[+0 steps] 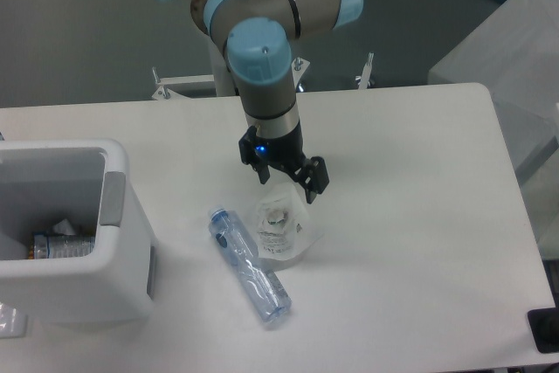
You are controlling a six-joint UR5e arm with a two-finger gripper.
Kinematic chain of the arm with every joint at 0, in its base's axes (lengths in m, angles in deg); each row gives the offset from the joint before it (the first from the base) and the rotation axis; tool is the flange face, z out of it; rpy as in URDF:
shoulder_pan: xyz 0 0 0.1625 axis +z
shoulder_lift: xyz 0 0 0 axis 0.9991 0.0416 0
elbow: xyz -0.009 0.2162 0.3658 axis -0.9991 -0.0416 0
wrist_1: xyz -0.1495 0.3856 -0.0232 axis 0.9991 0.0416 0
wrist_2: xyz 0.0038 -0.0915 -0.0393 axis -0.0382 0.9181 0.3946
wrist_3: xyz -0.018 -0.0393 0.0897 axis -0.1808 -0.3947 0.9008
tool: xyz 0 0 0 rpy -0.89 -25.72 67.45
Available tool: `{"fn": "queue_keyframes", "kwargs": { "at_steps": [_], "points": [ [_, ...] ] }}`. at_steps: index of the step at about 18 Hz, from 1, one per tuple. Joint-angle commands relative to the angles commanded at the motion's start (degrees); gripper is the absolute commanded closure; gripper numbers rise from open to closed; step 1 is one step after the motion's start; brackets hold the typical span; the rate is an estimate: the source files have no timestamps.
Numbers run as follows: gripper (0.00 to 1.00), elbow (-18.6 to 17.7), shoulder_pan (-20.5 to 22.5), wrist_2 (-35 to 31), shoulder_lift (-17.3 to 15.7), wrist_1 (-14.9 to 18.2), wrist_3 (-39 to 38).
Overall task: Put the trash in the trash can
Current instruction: 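Lower the gripper onto the crumpled clear plastic wrapper and close it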
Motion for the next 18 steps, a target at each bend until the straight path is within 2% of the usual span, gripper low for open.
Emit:
{"fn": "queue_keyframes", "kwargs": {
  "at_steps": [6,12,16,18],
  "points": [
    [0.00,1.6,-1.0,-0.2,5.0,-0.7,1.4],
    [0.07,1.8,-1.5,-0.4,6.1,-0.7,1.5],
    [0.22,1.5,-1.7,-0.5,6.2,-0.6,1.3],
    [0.35,1.4,-1.7,-0.5,6.2,-0.6,1.2]
  ]
}}
